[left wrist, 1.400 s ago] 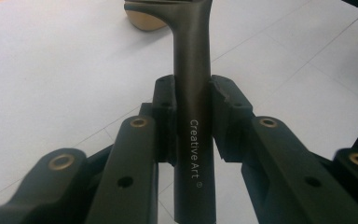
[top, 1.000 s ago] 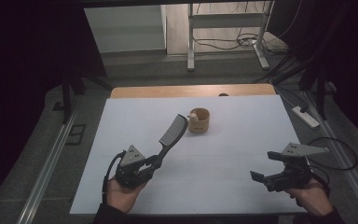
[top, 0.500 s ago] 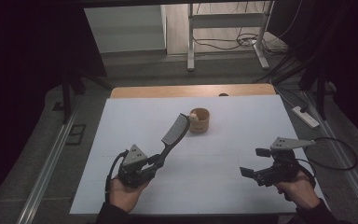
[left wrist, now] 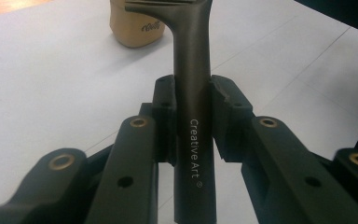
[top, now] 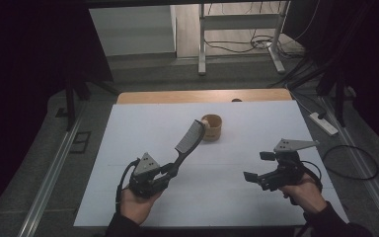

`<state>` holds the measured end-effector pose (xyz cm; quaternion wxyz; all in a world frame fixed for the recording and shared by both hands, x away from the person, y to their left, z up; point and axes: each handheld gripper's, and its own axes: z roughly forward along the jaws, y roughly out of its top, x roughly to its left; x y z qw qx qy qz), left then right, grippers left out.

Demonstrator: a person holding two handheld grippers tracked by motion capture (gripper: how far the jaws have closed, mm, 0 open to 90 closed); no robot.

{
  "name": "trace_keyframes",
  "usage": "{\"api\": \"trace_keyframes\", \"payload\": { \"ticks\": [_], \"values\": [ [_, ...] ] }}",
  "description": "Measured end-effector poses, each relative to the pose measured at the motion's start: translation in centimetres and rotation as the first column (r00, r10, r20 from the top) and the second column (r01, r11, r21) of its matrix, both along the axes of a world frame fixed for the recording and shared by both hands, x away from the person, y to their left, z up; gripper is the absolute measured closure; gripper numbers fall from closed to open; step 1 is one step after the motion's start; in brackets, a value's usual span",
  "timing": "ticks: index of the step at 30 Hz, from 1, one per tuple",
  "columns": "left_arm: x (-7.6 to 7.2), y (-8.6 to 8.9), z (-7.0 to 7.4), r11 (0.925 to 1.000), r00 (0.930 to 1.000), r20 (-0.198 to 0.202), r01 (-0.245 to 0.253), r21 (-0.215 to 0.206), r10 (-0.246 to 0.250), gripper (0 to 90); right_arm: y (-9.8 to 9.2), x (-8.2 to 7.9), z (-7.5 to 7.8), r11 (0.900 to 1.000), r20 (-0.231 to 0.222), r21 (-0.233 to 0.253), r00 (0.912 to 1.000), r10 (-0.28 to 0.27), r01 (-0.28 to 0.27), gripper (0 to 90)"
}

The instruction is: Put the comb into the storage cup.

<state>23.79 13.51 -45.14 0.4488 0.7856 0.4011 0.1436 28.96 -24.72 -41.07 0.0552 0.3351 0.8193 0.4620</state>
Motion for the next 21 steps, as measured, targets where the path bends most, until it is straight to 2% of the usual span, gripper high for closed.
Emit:
{"api": "trace_keyframes", "payload": {
  "ticks": [5,11,21],
  "values": [
    [0.1,-0.2,0.0,1.0000,1.0000,0.002,0.005,-0.007,-0.005,72.3,0.8,0.5,0.0,1.000,-0.015,0.010,0.9998,0.011,-0.011,0.0],
    [0.1,-0.5,-0.1,0.9998,1.0000,0.003,0.009,-0.016,-0.009,72.3,1.7,1.1,0.0,0.998,-0.007,0.037,0.9991,0.041,-0.040,0.0],
    [0.1,-1.1,-0.1,0.9996,0.9996,0.014,0.024,-0.016,-0.024,72.3,3.1,2.1,0.1,0.996,-0.052,0.069,0.9969,0.060,-0.056,0.0]
  ]
}}
